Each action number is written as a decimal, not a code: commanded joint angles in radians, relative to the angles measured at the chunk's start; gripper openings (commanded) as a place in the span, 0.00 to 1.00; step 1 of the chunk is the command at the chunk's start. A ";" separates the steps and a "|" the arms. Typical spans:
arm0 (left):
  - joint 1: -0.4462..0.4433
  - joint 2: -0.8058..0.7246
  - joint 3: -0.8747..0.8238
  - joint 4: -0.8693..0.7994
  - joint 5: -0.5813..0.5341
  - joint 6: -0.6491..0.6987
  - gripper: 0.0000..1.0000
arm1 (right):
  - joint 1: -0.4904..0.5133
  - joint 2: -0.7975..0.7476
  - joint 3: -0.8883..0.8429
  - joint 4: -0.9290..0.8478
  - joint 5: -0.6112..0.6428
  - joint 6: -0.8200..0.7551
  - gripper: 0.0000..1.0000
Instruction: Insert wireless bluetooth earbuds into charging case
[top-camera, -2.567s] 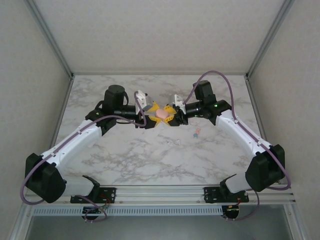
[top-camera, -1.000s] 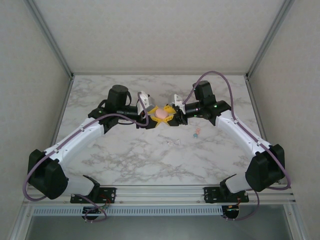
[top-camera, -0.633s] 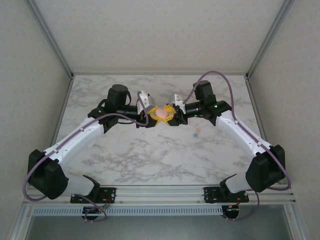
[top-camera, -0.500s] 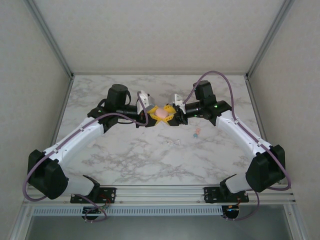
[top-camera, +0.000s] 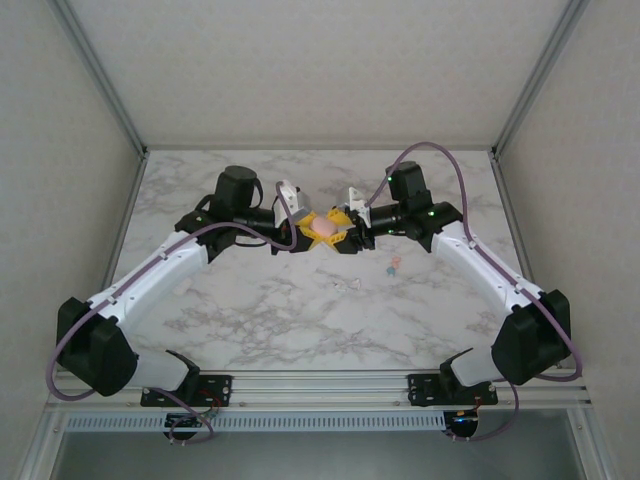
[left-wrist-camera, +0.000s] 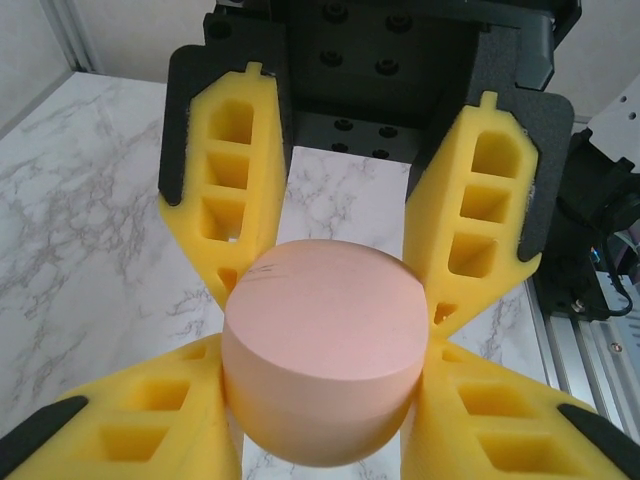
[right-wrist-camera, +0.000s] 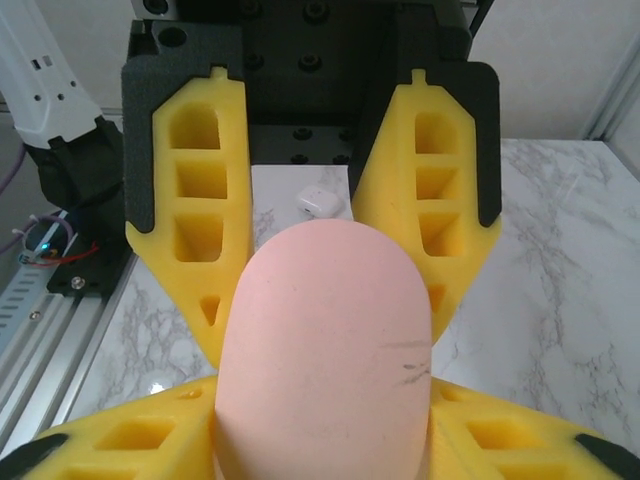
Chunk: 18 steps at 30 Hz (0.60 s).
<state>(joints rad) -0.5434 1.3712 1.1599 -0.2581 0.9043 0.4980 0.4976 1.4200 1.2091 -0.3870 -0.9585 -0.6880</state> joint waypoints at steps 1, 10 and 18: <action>-0.005 0.005 0.034 -0.018 0.031 0.010 0.20 | 0.001 -0.036 -0.020 0.004 0.040 0.016 0.52; -0.003 0.006 0.037 -0.024 0.025 0.009 0.19 | -0.003 -0.051 -0.030 0.023 0.063 0.036 0.48; -0.001 -0.001 0.034 -0.049 0.019 0.028 0.41 | -0.006 -0.048 -0.025 0.029 0.053 0.051 0.31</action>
<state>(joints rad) -0.5415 1.3735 1.1599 -0.2668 0.8959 0.5011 0.4973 1.3930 1.1866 -0.3851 -0.9108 -0.6525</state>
